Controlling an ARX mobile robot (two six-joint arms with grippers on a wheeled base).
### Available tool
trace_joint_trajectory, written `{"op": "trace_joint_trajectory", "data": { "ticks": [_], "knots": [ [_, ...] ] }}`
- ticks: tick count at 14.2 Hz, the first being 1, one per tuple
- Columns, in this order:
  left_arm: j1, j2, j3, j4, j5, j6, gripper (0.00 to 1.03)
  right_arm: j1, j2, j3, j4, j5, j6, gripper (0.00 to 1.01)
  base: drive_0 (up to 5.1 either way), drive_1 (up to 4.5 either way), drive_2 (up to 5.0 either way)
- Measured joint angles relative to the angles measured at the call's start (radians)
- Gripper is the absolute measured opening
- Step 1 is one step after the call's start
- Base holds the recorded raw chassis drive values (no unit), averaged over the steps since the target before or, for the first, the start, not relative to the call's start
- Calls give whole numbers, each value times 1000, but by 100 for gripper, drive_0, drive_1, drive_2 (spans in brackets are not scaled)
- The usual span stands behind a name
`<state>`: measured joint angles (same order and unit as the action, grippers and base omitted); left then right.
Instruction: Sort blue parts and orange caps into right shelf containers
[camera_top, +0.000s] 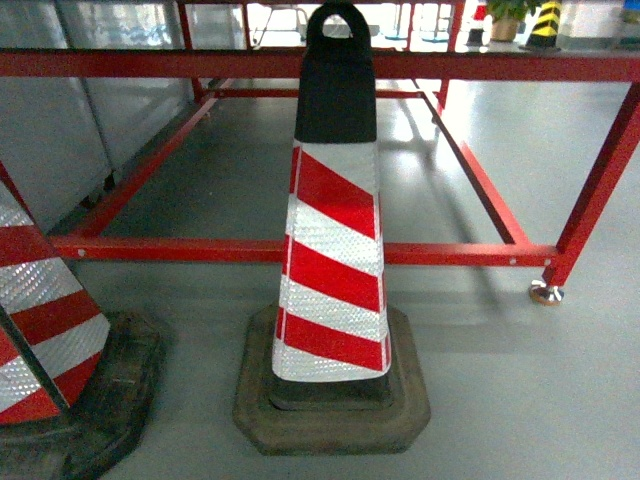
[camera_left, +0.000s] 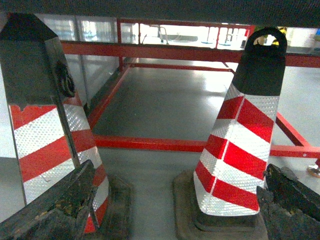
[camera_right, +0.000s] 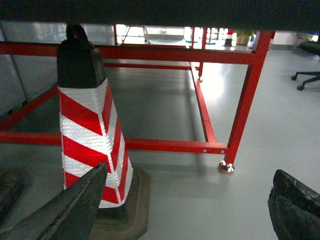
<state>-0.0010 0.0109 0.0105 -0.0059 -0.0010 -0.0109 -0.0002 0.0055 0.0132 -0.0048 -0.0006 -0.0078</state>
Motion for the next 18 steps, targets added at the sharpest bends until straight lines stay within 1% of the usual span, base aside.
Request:
{"op": "trace_joint_trajectory", "data": {
  "ticks": [7, 18],
  "knots": [
    [0, 0, 0, 2, 1, 5, 98, 0, 0, 0, -1, 0, 8, 98, 0, 0, 0],
    [0, 0, 0, 2, 0, 11, 98, 0, 0, 0, 0, 0, 8, 98, 0, 0, 0]
  ]
}}
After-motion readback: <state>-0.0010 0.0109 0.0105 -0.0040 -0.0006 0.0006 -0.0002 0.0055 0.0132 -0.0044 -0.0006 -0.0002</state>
